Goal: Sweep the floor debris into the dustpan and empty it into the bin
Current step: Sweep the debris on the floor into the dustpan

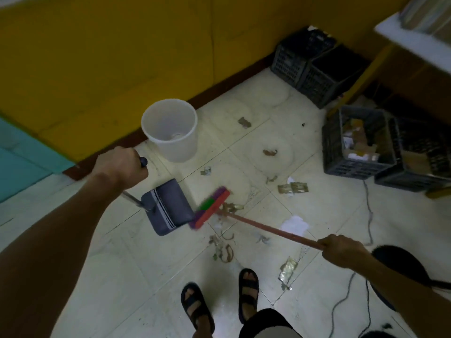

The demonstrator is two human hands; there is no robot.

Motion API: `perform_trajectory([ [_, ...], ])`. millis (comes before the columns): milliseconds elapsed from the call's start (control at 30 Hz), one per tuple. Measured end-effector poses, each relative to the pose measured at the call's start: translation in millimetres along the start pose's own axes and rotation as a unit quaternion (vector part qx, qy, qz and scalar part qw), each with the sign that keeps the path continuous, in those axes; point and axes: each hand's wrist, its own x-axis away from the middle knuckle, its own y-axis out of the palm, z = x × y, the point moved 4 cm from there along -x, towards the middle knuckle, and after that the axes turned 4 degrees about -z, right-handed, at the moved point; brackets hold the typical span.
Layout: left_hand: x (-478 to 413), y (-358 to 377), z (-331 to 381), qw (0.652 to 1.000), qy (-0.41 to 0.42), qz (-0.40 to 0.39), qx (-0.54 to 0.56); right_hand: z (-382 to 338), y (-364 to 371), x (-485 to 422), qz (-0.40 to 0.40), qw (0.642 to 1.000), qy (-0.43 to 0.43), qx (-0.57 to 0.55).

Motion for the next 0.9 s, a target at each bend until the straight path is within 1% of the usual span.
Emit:
perform_trajectory([
  [100,-12,-7,-5,0.999,0.013,-0.005,0.046,-18,30,24,0.013,0.995,0.051,-0.085],
  [167,-19,-12,-5,0.996,0.024,-0.013,0.084,-31,39,31,0.029,0.983,0.099,-0.151],
  [200,-23,-16,-4,0.995,0.033,-0.004,0.091,-39,41,34,0.034,0.975,0.119,-0.183],
  [300,-40,-30,6,0.994,0.055,0.026,0.088,-61,46,30,0.036,0.955,0.133,-0.262],
  [433,-69,-42,36,0.993,0.053,0.036,0.097,-74,41,8,0.039,0.908,0.18,-0.376],
  [500,-92,-47,64,0.993,0.058,0.028,0.096,-73,27,-10,0.046,0.89,0.198,-0.409],
  [633,-134,-48,104,0.997,0.05,0.013,0.061,-66,-14,-43,0.062,0.879,0.186,-0.434],
  [700,-162,-59,133,0.998,0.046,0.02,0.043,-54,-57,-72,0.097,0.872,0.183,-0.443],
  [767,-185,-73,161,0.997,0.061,0.017,0.034,-44,-88,-100,0.125,0.866,0.175,-0.451],
  [833,-204,-82,189,0.996,0.085,-0.005,0.022,-37,-113,-119,0.108,0.855,0.166,-0.479],
  [900,-219,-89,207,0.995,0.095,-0.014,0.027,-37,-140,-132,0.111,0.842,0.157,-0.503],
])
